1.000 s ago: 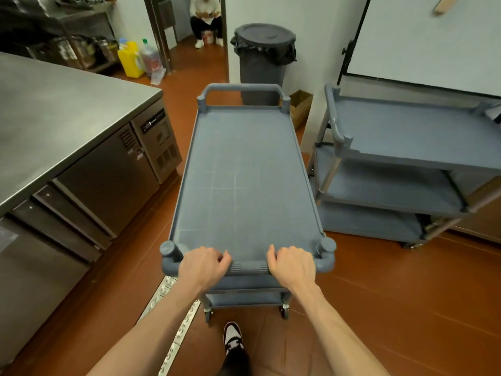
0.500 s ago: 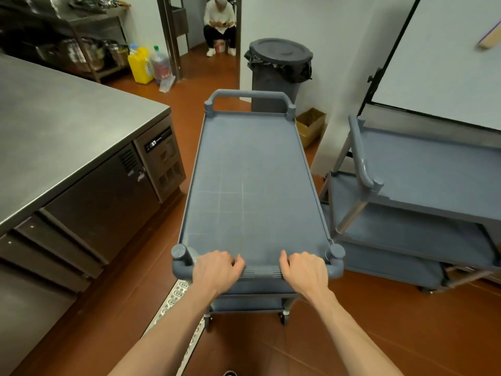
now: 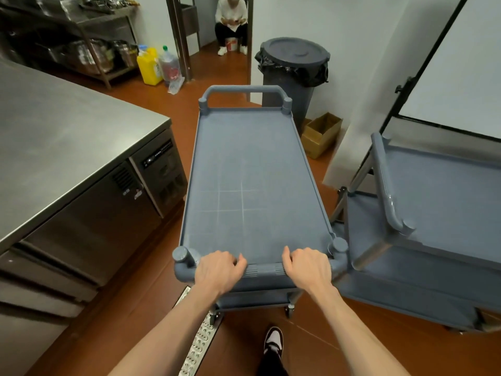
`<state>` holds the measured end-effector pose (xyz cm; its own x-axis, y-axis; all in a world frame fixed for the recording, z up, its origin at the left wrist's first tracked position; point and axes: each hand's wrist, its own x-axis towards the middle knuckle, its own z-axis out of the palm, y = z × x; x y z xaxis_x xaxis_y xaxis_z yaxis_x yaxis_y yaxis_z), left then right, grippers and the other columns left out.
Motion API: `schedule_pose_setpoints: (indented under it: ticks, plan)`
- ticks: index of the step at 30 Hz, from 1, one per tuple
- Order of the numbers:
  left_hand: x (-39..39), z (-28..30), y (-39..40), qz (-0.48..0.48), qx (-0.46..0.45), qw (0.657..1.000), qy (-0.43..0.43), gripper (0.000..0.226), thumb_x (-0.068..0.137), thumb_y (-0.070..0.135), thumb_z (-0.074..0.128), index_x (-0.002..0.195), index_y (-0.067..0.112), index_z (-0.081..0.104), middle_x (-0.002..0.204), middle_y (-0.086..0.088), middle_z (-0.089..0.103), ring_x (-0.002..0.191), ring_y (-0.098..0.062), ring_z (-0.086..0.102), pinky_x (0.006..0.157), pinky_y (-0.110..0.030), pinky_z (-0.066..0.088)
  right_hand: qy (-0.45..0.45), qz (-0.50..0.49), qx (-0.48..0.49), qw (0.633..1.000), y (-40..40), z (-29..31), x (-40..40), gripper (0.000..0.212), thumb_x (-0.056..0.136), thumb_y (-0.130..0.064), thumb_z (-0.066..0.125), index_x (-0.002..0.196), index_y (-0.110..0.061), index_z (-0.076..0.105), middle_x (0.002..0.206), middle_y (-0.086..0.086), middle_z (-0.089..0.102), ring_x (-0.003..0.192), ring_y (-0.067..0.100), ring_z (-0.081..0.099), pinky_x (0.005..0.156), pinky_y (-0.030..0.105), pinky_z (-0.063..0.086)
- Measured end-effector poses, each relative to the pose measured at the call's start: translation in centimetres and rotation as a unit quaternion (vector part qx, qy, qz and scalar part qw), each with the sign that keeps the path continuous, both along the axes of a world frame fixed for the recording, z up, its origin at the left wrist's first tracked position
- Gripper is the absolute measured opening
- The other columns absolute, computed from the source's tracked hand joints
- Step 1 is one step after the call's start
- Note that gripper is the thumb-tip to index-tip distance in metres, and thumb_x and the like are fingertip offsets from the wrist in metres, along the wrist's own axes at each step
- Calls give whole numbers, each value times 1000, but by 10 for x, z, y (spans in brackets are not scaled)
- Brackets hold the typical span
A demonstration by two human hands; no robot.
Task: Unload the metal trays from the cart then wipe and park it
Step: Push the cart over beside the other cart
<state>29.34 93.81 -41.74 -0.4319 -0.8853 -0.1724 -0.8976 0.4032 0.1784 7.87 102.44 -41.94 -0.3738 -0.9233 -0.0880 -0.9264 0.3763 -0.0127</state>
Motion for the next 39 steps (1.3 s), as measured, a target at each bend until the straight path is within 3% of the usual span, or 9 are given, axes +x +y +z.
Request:
schedule_pose_setpoints:
  ticks: [6, 14, 18, 24, 27, 29, 33, 39]
  plan:
    - [-42, 3, -65, 18, -10, 1000, -3, 63, 103, 54, 36, 69, 9, 65, 73, -10, 72, 74, -31, 70, 67, -36, 53, -7, 20, -3, 1000, -74, 1, -46, 68, 106, -53, 27, 64, -17, 67, 66, 1, 70, 66, 22, 73, 60, 30, 56]
    - [-92, 0, -148, 50, -26, 998, -25, 63, 101, 58, 37, 75, 11, 70, 68, -8, 63, 76, -33, 71, 60, -35, 35, -26, 55, -13, 998, -168, 1, -100, 68, 106, -54, 26, 65, -19, 67, 67, 0, 71, 63, 19, 71, 62, 32, 61]
    - [-107, -1, -187, 63, -35, 997, -20, 65, 98, 59, 33, 67, 10, 63, 57, -3, 53, 61, -28, 56, 56, -33, 36, -23, 72, -8, 997, -212, 4, -117, 66, 106, -52, 29, 62, -16, 63, 66, 2, 70, 63, 24, 71, 58, 30, 56]
    - [-128, 2, -251, 87, -30, 996, -23, 65, 100, 59, 36, 70, 11, 69, 61, -4, 57, 69, -30, 69, 58, -32, 42, -26, 93, -21, 995, -284, 3, -140, 65, 106, -51, 31, 58, -16, 57, 63, 2, 68, 61, 25, 70, 57, 31, 56]
    - [-137, 1, -287, 96, -31, 995, -22, 65, 100, 58, 37, 68, 10, 67, 60, -4, 58, 63, -28, 63, 58, -33, 46, -27, 102, -29, 994, -324, 2, -151, 65, 106, -50, 31, 55, -17, 54, 60, 1, 66, 58, 25, 69, 53, 30, 52]
    - [-143, 2, -312, 101, -39, 994, -18, 65, 101, 57, 37, 67, 10, 68, 58, -3, 57, 59, -24, 56, 56, -33, 40, -27, 109, -36, 993, -352, 2, -157, 63, 105, -50, 31, 56, -17, 53, 61, 3, 68, 59, 27, 70, 53, 31, 51]
    - [-153, 3, -365, 104, -40, 994, -19, 64, 101, 57, 38, 69, 11, 70, 64, -6, 65, 65, -27, 65, 60, -34, 45, -6, 111, -35, 993, -409, 3, -166, 65, 102, -51, 29, 56, -17, 60, 64, 7, 73, 62, 31, 72, 52, 30, 36]
    - [-164, 2, -442, 114, -35, 993, -12, 62, 101, 57, 37, 66, 13, 63, 71, -10, 70, 74, -31, 71, 67, -35, 53, 7, 118, -26, 993, -491, 2, -180, 66, 101, -53, 25, 56, -16, 57, 62, 4, 71, 60, 27, 71, 51, 29, 42]
